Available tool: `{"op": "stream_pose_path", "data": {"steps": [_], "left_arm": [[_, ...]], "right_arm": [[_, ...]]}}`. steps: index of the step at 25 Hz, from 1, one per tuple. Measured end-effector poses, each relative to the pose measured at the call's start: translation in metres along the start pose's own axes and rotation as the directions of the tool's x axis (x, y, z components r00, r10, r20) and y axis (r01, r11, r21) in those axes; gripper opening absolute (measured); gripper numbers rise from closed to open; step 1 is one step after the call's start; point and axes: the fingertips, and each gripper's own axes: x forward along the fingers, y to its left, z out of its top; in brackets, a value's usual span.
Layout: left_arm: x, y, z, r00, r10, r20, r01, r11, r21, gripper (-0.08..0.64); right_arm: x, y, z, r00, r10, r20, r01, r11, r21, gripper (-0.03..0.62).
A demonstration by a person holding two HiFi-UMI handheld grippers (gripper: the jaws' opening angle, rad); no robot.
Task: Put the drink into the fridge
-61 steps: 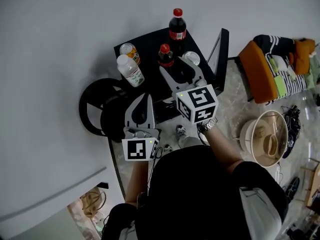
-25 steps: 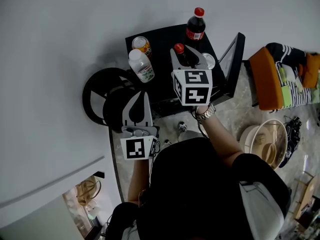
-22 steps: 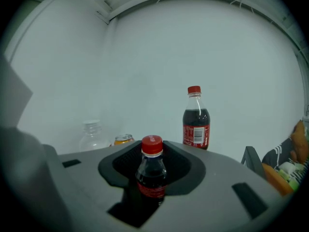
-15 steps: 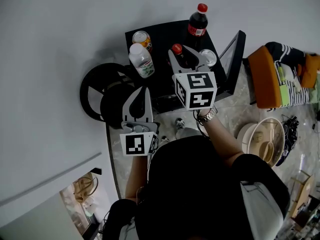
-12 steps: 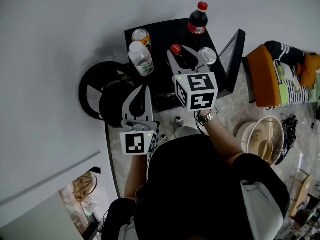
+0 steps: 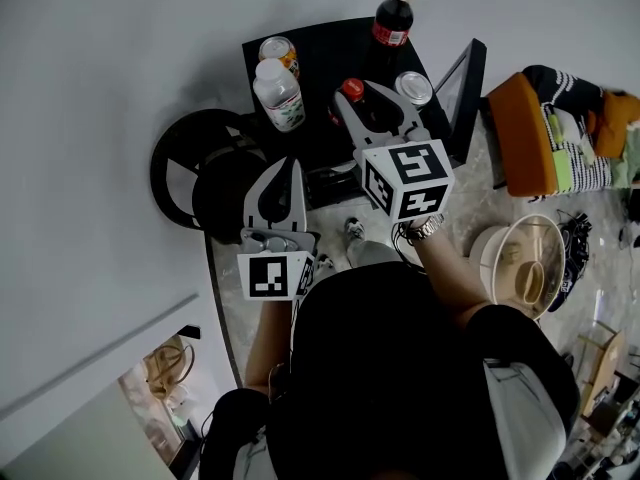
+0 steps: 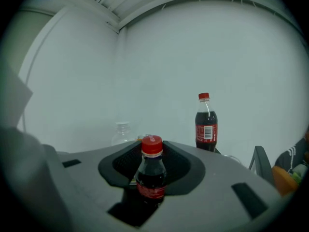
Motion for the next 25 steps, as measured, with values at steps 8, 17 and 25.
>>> {"op": "stream_pose_path", "data": {"steps": [8, 17, 25], "left_arm": [[-0.023, -0.013, -0.001, 0.998, -0.059, 0.004, 0.059, 0.998, -0.014, 0.009], [-0.055, -0.036, -0.004, 0.99, -0.141, 0.008, 0.141, 0.99, -0.031, 0.009], [-0.079, -0.071, -0.009, 0.974, -0.228, 0.007, 0.228, 0.973, -0.047, 0.009]], "right_arm": [[-0.04, 0.008, 0.008, 0.999, -0.037, 0.035, 0.037, 0.999, 0.006, 0.14], [-0.098, 0.021, -0.001, 0.993, -0.107, 0.054, 0.106, 0.994, 0.024, 0.14], [-0.156, 0.021, -0.024, 0.982, -0.182, 0.042, 0.18, 0.983, 0.039, 0.14]]}}
